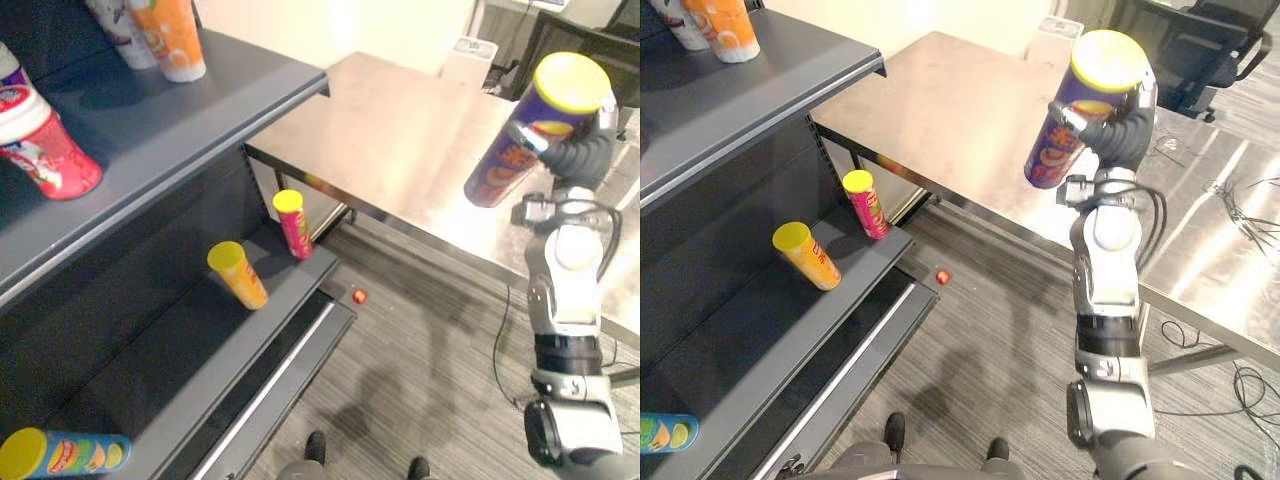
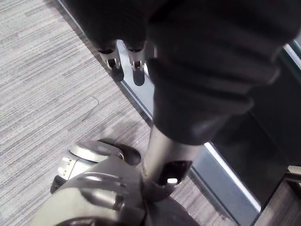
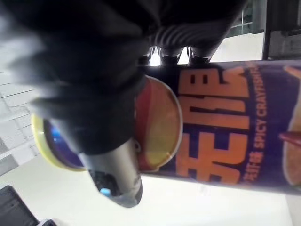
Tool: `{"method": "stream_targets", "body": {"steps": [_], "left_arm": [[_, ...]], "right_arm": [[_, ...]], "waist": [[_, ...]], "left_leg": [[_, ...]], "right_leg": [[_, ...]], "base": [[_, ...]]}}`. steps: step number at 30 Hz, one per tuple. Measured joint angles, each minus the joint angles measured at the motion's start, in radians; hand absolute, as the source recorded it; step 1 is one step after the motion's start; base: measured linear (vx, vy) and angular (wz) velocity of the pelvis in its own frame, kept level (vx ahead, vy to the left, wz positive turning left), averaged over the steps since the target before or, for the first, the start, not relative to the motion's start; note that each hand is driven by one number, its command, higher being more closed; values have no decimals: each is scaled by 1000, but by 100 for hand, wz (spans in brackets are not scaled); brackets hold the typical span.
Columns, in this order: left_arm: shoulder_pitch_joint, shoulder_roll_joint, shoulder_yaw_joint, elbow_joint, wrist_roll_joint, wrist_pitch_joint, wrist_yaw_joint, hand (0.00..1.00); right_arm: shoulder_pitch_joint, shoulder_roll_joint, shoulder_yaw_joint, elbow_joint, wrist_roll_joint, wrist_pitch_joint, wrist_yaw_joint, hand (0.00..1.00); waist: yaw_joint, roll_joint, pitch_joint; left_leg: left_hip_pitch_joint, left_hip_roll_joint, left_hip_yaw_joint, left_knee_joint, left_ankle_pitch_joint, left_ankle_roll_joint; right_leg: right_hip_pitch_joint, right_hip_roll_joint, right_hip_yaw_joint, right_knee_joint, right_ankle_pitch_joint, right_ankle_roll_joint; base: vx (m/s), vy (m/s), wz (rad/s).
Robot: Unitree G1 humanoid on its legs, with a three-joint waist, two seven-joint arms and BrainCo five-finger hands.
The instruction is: Put the gum and the chips on the shelf.
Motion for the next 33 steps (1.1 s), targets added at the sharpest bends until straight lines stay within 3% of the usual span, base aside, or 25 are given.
{"method": "stream_targets", "body": {"steps": [4,10,14,16,19,20,21,22,23,24,25,26,27,28,29,30,31,33], "left_arm": [[22,0,10,7,9,3,-5,0],[36,2,19,9,10,3,-9,0],[26,12,31,10,8,2,-21,0],[14,9,31,10,6,3,-21,0],[-15,-9,30,-1,-9,5,-15,0],[-13,-18,29,-4,-12,6,-11,0],[-30,-14,40,3,-13,7,-3,0],[-37,-18,48,5,-13,7,-2,0],[-45,-40,77,6,-14,7,-3,0],[-29,-56,79,-4,-14,7,-3,0],[-20,-69,73,-16,-13,5,-3,0],[-21,-58,77,-41,-13,4,-3,0],[-31,-56,90,-42,-13,4,-3,0],[-37,-56,111,-23,-13,13,-3,0],[-17,-61,117,-15,-12,16,-4,0],[-13,-62,117,-8,-11,16,-5,0],[-13,-63,118,7,-9,17,-6,0],[-12,-63,129,19,0,20,-10,0]], "right_arm": [[129,10,29,-84,1,-1,57,100],[260,32,58,-145,14,-18,115,100],[296,55,157,-142,23,-20,154,100],[295,62,189,-142,43,-21,165,100],[281,61,213,-122,44,-22,161,100],[263,60,226,-102,42,-22,159,100],[255,56,221,-94,40,-21,153,100],[253,54,213,-93,40,-21,152,100],[250,47,179,-88,39,-19,142,100],[251,38,170,-87,35,-14,133,100],[265,26,134,-83,26,-14,116,100],[282,35,94,-79,-2,-13,107,100],[288,40,73,-78,-4,-13,107,100],[296,60,62,-73,-4,-9,103,100],[316,70,60,-79,-4,-10,99,100],[329,68,56,-80,-4,-9,98,100],[352,69,34,-80,-4,-8,97,100],[380,79,-19,-90,-27,3,90,100]], "waist": [[-26,-2,-38],[-28,-13,-56],[-38,-25,-39],[-36,-15,-25],[-14,32,7],[-2,48,16],[5,26,19],[3,27,25],[1,53,43],[5,87,43],[-16,106,45],[-24,96,41],[-24,91,43],[-18,80,42],[-30,75,44],[-39,71,46],[-52,88,36],[-72,99,29]], "left_leg": [[4,8,16,-1,0,-5],[22,21,13,0,-2,-15],[-87,26,-83,158,-45,-36],[-137,26,-174,184,-35,-46],[-187,37,-309,91,33,-82],[-201,60,-296,30,4,-79],[-250,77,-119,29,-78,47],[-269,79,-75,61,-67,67],[-320,85,80,234,16,150],[-316,95,135,283,87,137],[-323,77,163,230,187,54],[-315,32,125,102,339,34],[-316,25,149,114,328,49],[-310,39,265,262,141,121],[-269,58,362,364,11,117],[-243,67,394,377,-31,96],[-194,76,419,364,-76,63],[-168,71,424,266,-87,55]], "right_leg": [[-7,8,20,1,0,0],[6,20,16,13,-5,-6],[-44,15,-51,155,-76,-30],[-34,23,-131,156,-85,-39],[-50,40,-275,170,-110,-62],[-56,56,-316,166,-107,-80],[-68,28,-391,126,-91,-91],[-67,18,-420,129,-91,-94],[-64,0,-482,174,-101,-97],[-60,5,-499,203,-115,-89],[-48,-9,-556,223,-153,-92],[-45,-8,-578,173,-145,-120],[-36,-12,-621,151,-129,-120],[-38,-30,-672,152,-119,-118],[-30,-43,-711,156,-109,-111],[-27,-44,-734,155,-107,-112],[-23,-44,-780,155,-106,-110],[-27,-35,-848,155,-98,-106]], "base": [[-30,-19,-13],[-8,-14,0],[-56,-45,54],[-113,-89,121],[-174,-115,140],[-219,-176,142],[-220,-143,141],[-164,-104,160],[-61,-44,111],[-93,-37,186],[-163,-55,195],[-193,-39,210],[-178,-96,149],[-110,-95,121],[-95,-96,105],[-90,-44,117],[-92,6,100],[-149,91,98]]}}
